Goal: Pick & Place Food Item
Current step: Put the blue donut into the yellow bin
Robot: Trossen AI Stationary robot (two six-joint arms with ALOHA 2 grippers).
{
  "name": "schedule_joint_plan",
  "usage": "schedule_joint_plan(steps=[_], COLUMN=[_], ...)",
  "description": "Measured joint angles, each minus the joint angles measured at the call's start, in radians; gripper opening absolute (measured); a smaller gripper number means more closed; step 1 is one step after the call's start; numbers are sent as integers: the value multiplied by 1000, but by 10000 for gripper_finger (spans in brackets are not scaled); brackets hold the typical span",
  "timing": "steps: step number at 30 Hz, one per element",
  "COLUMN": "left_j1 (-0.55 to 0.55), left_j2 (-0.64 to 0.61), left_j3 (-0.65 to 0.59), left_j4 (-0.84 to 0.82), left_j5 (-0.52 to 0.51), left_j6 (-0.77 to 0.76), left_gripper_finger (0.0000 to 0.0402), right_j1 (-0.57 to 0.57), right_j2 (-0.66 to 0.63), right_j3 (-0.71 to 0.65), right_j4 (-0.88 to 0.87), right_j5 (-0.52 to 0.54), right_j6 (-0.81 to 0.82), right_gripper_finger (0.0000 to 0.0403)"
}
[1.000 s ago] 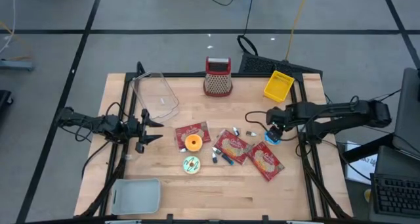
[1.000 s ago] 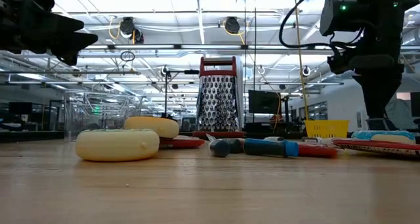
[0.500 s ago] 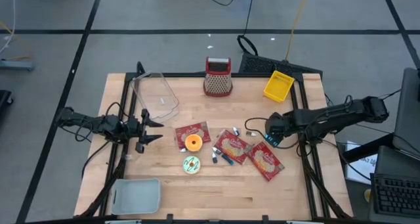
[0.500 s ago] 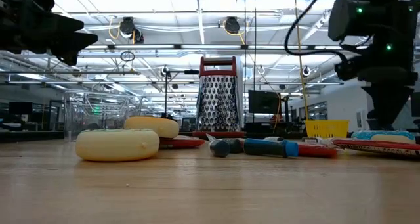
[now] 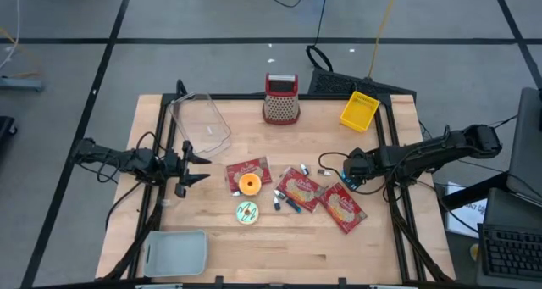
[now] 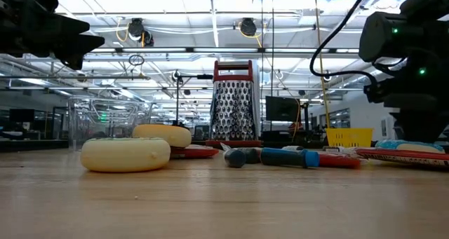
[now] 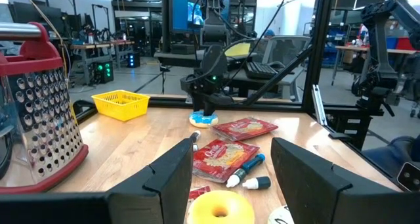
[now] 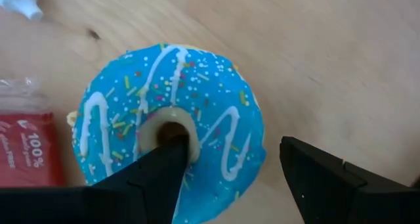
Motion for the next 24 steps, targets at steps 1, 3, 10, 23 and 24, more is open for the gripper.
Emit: schedule_joint_plan(steps=[1,3,10,23,24], left_j1=[0,0,0,0,0], left_j2=[0,0,0,0,0], left_j3=[0,0,0,0,0], left_j4=[0,0,0,0,0], left_j5=[0,0,0,0,0], left_j6=[0,0,0,0,0], left_gripper_finger=[209,209,209,209,209], right_j1=[0,0,-2,-73,-80], right_j2=[0,-1,-40,-84,-84], right_j3=[0,0,-2,-2,-2], right_j4=[2,4,-4,-16,-17], right_j5=[0,0,-47,-58,-58], right_j6=[6,11,16,-1,-10], right_gripper_finger=[237,237,237,237,238])
